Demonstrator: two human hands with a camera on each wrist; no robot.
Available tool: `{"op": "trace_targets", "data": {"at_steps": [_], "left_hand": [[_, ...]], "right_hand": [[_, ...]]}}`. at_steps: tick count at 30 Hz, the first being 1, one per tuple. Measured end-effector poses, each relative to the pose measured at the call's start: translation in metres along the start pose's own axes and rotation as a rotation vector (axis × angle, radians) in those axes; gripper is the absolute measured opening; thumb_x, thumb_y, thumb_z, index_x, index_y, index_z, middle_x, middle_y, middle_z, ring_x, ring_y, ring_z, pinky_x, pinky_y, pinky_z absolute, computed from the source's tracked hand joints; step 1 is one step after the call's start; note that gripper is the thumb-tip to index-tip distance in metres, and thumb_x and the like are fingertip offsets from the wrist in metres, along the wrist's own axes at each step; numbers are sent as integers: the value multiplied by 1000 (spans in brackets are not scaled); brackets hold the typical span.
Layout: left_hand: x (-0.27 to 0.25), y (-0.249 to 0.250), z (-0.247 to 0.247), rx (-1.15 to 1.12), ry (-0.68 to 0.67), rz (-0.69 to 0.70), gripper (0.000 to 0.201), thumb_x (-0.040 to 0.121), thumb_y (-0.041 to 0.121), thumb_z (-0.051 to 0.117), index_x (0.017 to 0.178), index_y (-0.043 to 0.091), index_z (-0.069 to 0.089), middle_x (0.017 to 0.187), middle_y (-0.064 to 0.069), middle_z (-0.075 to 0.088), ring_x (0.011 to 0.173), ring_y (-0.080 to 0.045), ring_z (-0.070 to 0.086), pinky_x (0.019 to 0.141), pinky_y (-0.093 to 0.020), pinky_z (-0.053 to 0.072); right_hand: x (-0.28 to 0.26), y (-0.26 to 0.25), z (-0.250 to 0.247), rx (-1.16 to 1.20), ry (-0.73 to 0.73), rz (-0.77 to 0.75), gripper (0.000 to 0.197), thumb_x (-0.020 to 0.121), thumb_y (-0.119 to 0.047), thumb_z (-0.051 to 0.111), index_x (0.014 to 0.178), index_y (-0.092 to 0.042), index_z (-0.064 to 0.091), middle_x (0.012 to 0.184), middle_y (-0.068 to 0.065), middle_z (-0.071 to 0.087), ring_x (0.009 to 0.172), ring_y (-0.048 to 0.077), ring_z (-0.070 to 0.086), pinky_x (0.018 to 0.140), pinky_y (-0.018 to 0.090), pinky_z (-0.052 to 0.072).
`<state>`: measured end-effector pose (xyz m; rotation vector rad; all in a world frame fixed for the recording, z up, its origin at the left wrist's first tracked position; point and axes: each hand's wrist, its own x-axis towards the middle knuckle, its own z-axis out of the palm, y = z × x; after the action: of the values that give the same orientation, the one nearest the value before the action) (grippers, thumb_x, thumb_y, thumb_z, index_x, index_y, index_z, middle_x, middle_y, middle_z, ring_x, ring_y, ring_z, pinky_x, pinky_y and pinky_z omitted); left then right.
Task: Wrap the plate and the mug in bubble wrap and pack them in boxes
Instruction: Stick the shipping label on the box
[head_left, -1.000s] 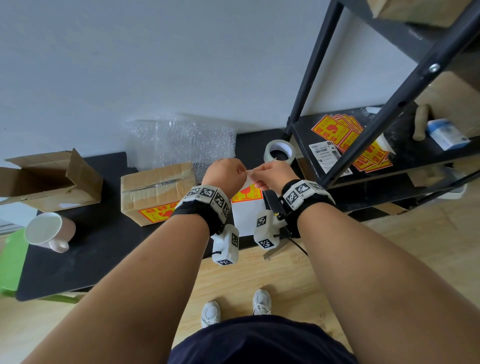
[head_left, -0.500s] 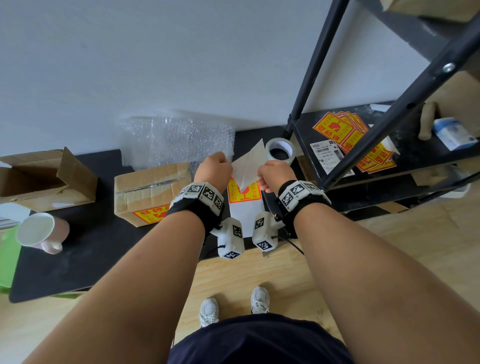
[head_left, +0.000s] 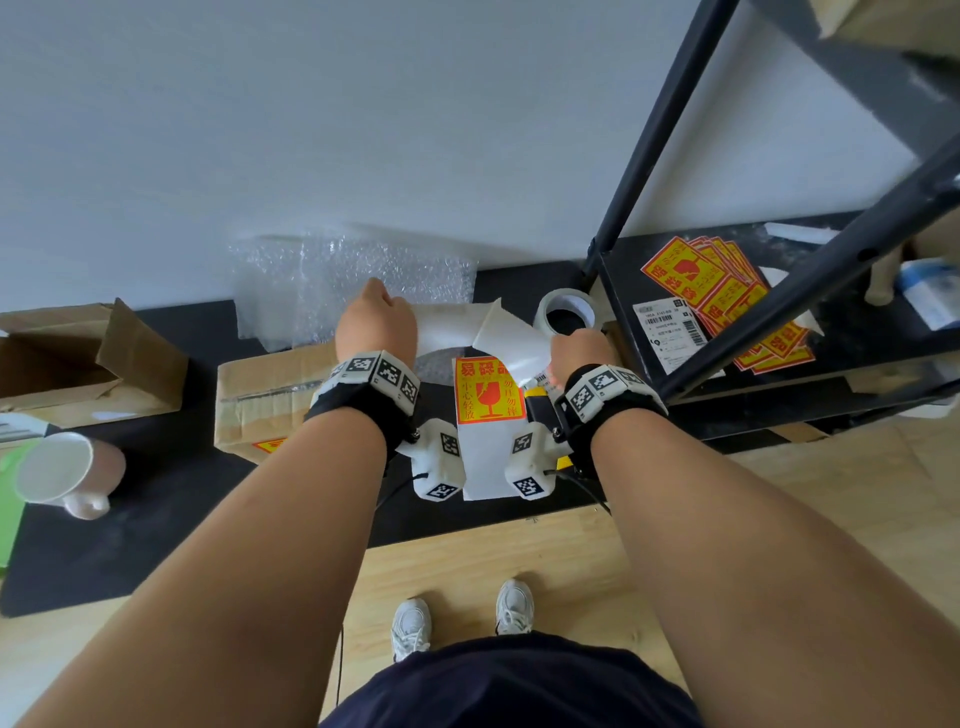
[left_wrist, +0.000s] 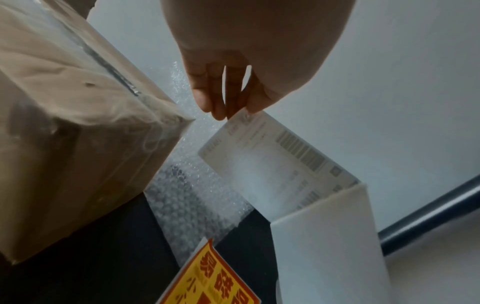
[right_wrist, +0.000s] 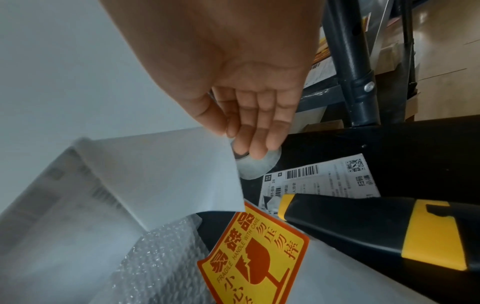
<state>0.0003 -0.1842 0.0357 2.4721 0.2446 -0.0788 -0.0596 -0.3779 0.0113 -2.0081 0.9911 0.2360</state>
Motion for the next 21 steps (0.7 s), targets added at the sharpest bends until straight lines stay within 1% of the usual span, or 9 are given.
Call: {"op": "trace_targets", "data": {"at_steps": [1,3,6,9,13,15,17,19,21], "left_hand": [[4,0,-2,9,14,-6,7,93,11,37,87,10,41,65,-3,44,57,-20,40,49,-29,26],[12,0,-5,14,44,-22,8,94,11,36,91,9,43,72,-6,50,65,-26,46,54,-30,30],[23,0,-8,-3,73,-79,21,96,13,34,108,4,49,98,-14,60,84,-32,57,65,-36,40],[30,-1,-11,-7,100,-135,29,99,15,32,120,3,47,110,-16,61,96,-34,59,71,-38,42],[34,-2,-11,-2,128,-130,25,98,13,32,114,2,48,104,-16,60,83,-30,54,67,-37,39],[34,-2,-8,-6,131,-95,16,96,11,33,101,5,46,96,-13,56,76,-28,49,64,-36,36],[34,0,-2,-21,125,-62,9,94,10,34,91,9,42,88,-10,51,71,-26,45,61,-34,31],[34,1,4,-42,119,-21,8,92,10,36,87,10,42,82,-8,50,68,-25,43,56,-32,29],[33,2,9,-61,126,20,8,92,10,39,86,10,44,76,-4,49,66,-23,43,51,-30,28]], "right_hand": [[3,-1,1,7,3,10,35,95,-22,43,115,0,61,114,20,65,103,35,64,88,44,54],[6,-3,2,3,10,24,38,96,-22,40,121,1,58,118,20,63,107,35,62,91,45,53],[9,-13,-3,-8,55,68,36,100,-21,39,122,0,57,120,16,62,110,32,61,94,40,51],[17,-14,-9,-30,135,160,33,100,-20,41,125,-3,55,120,11,61,108,29,61,83,35,48],[24,-11,-10,68,166,112,37,98,-13,40,133,-18,53,108,4,60,73,17,59,57,25,44],[27,-14,-4,6,136,46,39,99,-13,41,136,-21,49,110,6,60,78,17,60,62,27,48],[26,-19,4,-76,147,-14,35,98,-16,45,132,-13,52,110,9,65,87,22,62,70,28,47],[25,-23,11,-169,118,-62,34,96,-17,47,125,-4,55,115,12,63,104,30,60,81,35,45],[24,-28,16,-248,84,-136,30,94,-15,46,120,-3,57,119,15,61,112,33,56,86,37,44]]}}
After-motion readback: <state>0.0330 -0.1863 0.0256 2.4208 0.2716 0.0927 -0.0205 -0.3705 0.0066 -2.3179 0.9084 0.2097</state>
